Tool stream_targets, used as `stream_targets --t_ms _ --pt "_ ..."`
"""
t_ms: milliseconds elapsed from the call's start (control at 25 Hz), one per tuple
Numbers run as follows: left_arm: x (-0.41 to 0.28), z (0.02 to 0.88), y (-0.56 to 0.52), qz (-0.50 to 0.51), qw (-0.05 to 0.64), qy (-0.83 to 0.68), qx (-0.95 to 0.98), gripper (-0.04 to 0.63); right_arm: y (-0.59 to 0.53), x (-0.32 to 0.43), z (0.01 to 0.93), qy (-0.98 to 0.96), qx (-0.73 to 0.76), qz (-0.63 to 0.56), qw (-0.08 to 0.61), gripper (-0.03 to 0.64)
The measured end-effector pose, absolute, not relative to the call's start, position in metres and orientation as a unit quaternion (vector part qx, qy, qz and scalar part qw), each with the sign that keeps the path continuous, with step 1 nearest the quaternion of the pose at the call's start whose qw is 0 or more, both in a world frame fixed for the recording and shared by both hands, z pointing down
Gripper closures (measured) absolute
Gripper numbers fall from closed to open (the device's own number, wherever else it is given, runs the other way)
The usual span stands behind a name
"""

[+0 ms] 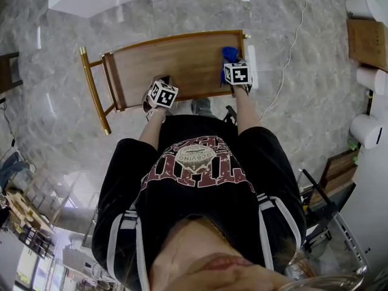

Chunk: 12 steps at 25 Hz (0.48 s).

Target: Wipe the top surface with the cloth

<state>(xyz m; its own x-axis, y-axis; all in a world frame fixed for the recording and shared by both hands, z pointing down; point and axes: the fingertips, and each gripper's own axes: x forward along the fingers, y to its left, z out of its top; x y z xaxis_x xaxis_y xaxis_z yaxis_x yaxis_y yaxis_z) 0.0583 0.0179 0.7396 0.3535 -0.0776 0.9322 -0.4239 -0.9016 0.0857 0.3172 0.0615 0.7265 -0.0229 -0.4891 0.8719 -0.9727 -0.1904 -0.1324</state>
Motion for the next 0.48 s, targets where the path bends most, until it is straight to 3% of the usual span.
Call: stream_targets --t_ms 480 --pt "0.058 0.738 0.020 0.541 0.156 -0.136 0.815 0.548 0.048 0.280 0.727 -0.589 0.621 0.433 0.283 0.561"
